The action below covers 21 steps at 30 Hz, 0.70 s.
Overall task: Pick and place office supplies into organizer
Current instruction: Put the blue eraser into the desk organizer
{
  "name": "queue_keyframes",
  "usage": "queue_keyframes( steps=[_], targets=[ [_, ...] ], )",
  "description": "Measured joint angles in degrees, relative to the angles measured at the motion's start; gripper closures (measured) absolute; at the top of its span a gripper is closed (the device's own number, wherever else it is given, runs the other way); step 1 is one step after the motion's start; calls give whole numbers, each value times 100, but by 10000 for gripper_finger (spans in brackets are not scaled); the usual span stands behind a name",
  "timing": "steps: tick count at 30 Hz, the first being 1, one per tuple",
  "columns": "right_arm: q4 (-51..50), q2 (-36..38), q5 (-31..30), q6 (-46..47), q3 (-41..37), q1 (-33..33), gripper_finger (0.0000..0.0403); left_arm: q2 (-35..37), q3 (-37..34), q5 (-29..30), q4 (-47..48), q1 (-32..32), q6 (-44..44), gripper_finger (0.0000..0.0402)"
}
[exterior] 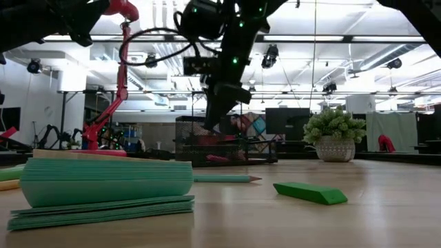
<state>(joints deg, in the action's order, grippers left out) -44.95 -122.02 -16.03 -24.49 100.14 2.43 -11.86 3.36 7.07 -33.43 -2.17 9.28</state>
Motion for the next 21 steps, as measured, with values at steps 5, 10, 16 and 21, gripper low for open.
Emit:
queue_keyframes(
  steps=[5,10,16,21],
  targets=[
    [62,-78,283,-407,-7,90,346,0,0,-2,0,1,2,214],
    [53,-173,270,-645,-11,97,346,0,0,-2,-2,0,1,214],
    [85,-216,245,-679,-13,118,346,0,0,-2,0,1,0,214],
    [81,-216,5,-682,-13,134,329,0,0,-2,-1,0,1,214]
  ],
)
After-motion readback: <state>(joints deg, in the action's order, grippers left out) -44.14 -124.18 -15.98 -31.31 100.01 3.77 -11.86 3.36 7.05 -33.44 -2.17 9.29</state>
